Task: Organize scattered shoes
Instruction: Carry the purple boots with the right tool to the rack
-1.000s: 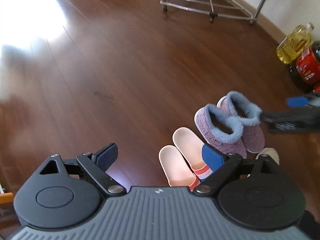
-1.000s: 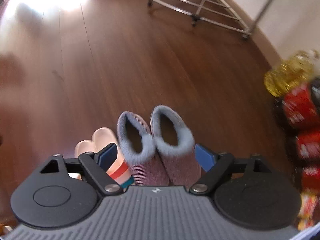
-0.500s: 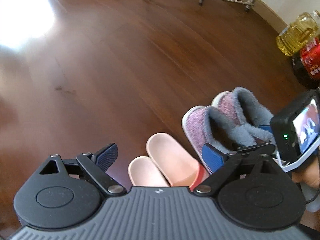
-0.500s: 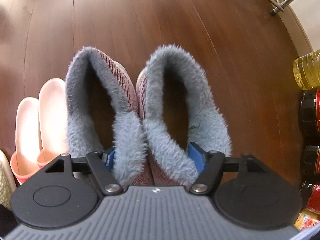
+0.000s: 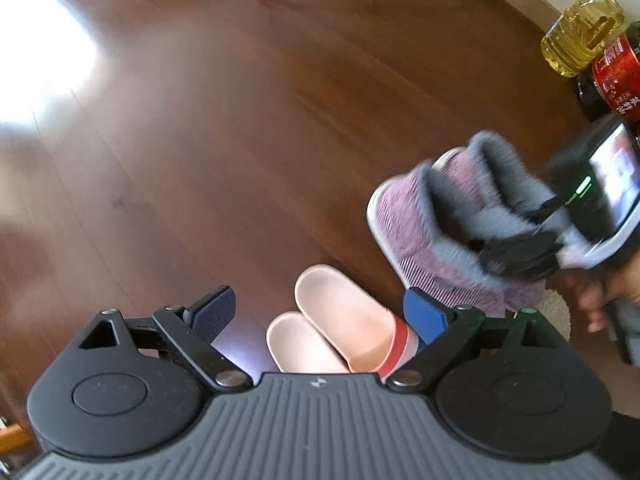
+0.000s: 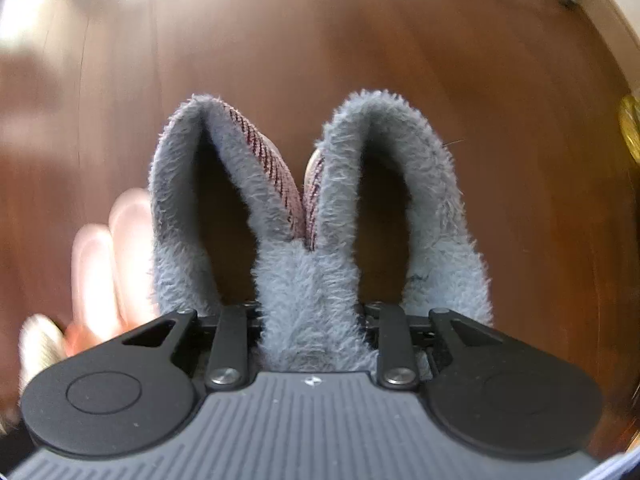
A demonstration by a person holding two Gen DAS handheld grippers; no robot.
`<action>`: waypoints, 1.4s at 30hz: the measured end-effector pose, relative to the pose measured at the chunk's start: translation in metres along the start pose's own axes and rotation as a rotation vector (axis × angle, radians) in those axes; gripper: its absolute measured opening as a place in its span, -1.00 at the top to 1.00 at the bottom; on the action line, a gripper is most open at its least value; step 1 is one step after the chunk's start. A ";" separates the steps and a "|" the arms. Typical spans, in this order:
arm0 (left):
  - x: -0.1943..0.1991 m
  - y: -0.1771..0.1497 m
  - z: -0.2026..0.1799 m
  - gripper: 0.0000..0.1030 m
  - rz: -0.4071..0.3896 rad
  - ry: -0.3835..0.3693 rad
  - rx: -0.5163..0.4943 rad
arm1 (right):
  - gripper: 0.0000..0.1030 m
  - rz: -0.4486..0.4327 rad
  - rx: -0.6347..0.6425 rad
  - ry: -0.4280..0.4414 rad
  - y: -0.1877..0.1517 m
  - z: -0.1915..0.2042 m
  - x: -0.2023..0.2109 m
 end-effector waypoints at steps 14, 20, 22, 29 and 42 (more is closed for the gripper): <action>-0.076 0.197 0.037 -0.80 -0.331 -0.015 -0.111 | 0.53 -0.306 -0.294 -0.043 0.269 -0.067 0.039; -0.132 0.250 0.096 -0.80 -0.376 -0.011 -0.150 | 0.53 -0.398 -0.378 -0.055 0.392 -0.057 -0.036; -0.147 0.257 0.120 -0.80 -0.374 -0.016 -0.127 | 0.53 -0.398 -0.398 -0.054 0.431 -0.046 -0.064; -0.189 0.259 0.154 -0.80 -0.349 -0.012 -0.131 | 0.15 -0.373 -0.395 -0.140 0.530 -0.030 -0.129; -0.245 0.245 0.085 -0.47 -0.316 -0.150 -0.362 | 0.90 -0.520 -0.189 -0.245 0.353 -0.020 -0.076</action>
Point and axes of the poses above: each gripper's, at about its wrist camera, not at the fingertips, and x roughly against the way its jaws point, z to its left, y to its top, the point moved 6 cm from there along -x, roughly the way its jaws point, and after that the axes turned 11 degrees about -z, right-handed, at the moved point
